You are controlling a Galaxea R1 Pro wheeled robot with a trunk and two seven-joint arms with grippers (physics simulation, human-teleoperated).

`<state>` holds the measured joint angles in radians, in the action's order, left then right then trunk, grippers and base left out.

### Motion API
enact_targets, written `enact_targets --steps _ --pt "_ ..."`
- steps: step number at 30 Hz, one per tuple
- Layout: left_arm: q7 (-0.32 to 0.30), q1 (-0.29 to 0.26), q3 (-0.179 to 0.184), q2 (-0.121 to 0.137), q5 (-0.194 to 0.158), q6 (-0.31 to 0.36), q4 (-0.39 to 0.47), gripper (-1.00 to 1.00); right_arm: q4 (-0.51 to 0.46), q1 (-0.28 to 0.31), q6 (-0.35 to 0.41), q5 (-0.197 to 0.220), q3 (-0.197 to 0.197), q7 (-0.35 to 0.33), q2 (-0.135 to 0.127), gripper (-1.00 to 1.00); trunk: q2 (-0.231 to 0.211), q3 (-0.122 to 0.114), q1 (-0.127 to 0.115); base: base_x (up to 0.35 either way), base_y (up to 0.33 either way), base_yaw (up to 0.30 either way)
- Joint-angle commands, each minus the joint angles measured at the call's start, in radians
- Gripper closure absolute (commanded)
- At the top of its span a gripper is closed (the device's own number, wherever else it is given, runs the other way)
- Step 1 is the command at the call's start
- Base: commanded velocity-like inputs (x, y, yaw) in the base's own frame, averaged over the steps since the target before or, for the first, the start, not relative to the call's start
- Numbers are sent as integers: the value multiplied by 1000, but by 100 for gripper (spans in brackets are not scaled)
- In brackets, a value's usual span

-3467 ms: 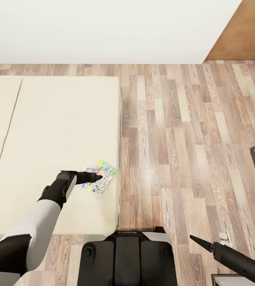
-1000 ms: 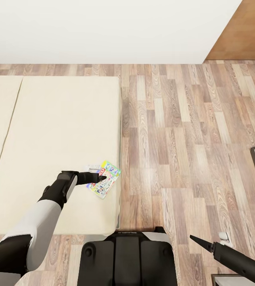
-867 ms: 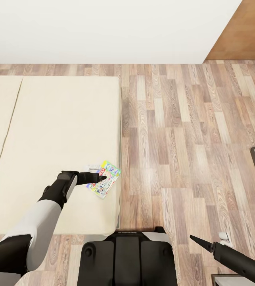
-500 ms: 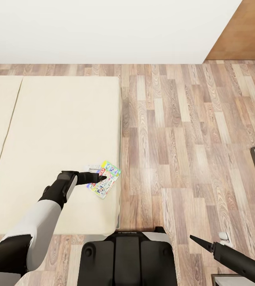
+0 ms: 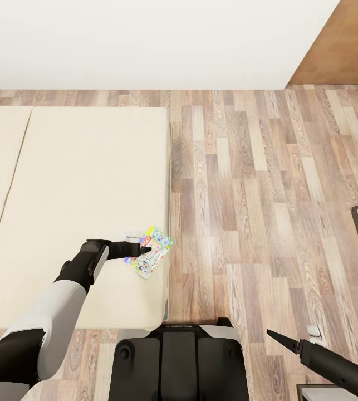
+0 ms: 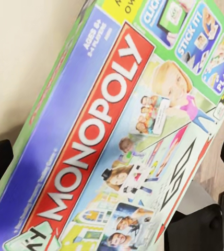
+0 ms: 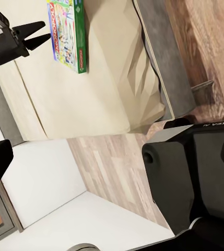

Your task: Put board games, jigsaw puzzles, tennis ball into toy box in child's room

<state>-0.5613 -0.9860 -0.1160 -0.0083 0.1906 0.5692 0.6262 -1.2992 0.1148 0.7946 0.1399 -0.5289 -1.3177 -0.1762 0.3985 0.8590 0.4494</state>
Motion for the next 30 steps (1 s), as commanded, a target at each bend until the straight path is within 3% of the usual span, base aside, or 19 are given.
enact_targets --steps 1,16,22,30 --pt "-10 0 -5 -1 9 4 1 -100 0 0 8 3 -1 -2 0 -100 2 1 1 0 0 0" --pt "-11 0 -2 1 9 7 3 -100 0 0 -10 6 -2 -4 0 -100 2 1 1 0 0 0" --pt "-11 0 -12 14 11 12 8 -100 0 0 -11 6 -2 -4 0 -100 2 1 1 0 0 0" --pt "-12 0 -24 93 1 44 23 -100 0 0 -12 7 -2 -5 0 -100 2 1 1 0 0 0"
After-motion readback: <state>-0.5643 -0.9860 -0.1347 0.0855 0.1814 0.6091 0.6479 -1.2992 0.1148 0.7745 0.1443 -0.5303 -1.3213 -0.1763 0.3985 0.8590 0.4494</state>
